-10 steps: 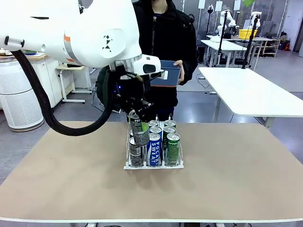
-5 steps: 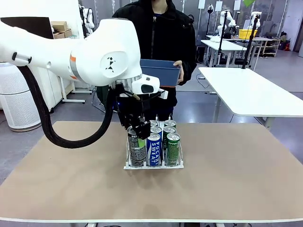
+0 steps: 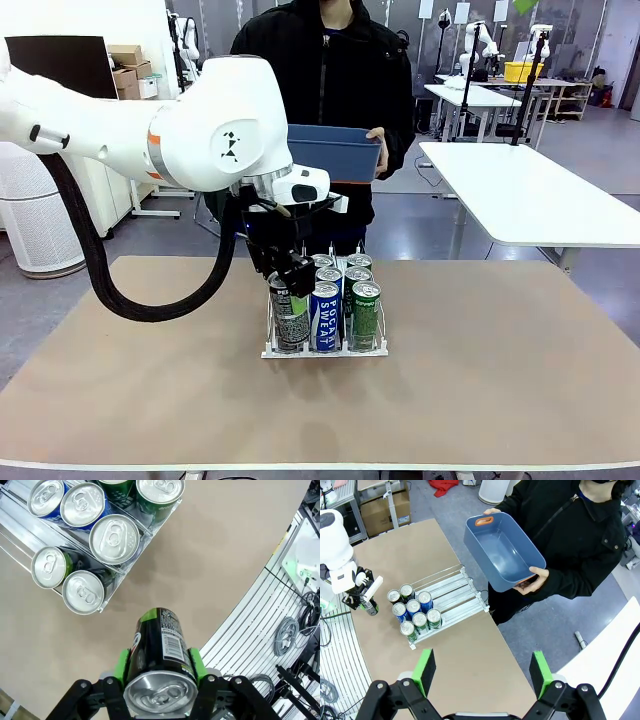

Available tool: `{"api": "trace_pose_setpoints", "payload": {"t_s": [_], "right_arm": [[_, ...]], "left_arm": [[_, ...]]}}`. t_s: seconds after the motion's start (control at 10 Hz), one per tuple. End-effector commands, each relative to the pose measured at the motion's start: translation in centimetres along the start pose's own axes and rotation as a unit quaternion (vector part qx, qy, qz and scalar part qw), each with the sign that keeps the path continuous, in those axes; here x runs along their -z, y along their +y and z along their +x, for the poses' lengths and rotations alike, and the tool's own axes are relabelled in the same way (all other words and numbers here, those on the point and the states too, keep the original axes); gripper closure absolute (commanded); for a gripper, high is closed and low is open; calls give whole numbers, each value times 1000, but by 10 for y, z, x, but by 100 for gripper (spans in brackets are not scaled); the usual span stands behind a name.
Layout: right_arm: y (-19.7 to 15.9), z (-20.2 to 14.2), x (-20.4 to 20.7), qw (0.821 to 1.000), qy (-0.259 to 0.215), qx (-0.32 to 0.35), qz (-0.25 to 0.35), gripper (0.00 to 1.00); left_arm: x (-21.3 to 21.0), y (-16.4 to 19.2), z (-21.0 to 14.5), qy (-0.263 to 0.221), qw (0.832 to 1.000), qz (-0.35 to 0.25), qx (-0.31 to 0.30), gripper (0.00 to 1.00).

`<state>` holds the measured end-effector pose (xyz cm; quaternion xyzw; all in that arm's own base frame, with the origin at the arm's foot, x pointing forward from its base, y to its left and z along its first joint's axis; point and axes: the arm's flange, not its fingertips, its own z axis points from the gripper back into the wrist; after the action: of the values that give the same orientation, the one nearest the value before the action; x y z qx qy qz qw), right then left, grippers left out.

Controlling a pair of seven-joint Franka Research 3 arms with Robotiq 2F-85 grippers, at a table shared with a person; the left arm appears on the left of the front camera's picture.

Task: Fill the beverage cans into the dispenser.
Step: Place the picked Pepsi coke in the line of the Automatic Can Dispenser with the same cans.

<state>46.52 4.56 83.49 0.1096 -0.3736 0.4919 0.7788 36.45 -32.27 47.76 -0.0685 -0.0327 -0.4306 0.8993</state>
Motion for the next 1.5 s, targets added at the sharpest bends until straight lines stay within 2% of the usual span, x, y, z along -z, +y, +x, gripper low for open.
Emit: {"api": "trace_pose_setpoints", "payload": {"t_s": [0.0, 0.2, 0.3, 0.5, 0.7, 0.8, 1.1, 1.4], "right_arm": [[1, -1, 0, 1000, 5, -2, -2, 0], [1, -1, 0, 1000, 5, -2, -2, 0], [1, -1, 0, 1000, 5, -2, -2, 0], [1, -1, 0, 1000, 5, -2, -2, 0], [1, -1, 0, 1000, 5, -2, -2, 0], [1, -1, 0, 1000, 5, -2, -2, 0], [1, -1, 0, 1000, 5, -2, -2, 0], [1, -1, 0, 1000, 5, -2, -2, 0]], "left_arm": [[-1, -4, -1, 7, 1000, 11, -2, 42], [1, -1, 0, 3, 1000, 2, 3, 42], [6, 1, -1, 17, 999, 18, 23, 100], [8, 4, 0, 3, 1000, 20, 11, 100], [6, 0, 0, 10, 1000, 6, 12, 100], [8, 1, 1, 11, 1000, 6, 12, 42], [39, 4, 12, 6, 998, 37, -44, 42], [40, 10, 11, -9, 995, 73, -69, 42]]}}
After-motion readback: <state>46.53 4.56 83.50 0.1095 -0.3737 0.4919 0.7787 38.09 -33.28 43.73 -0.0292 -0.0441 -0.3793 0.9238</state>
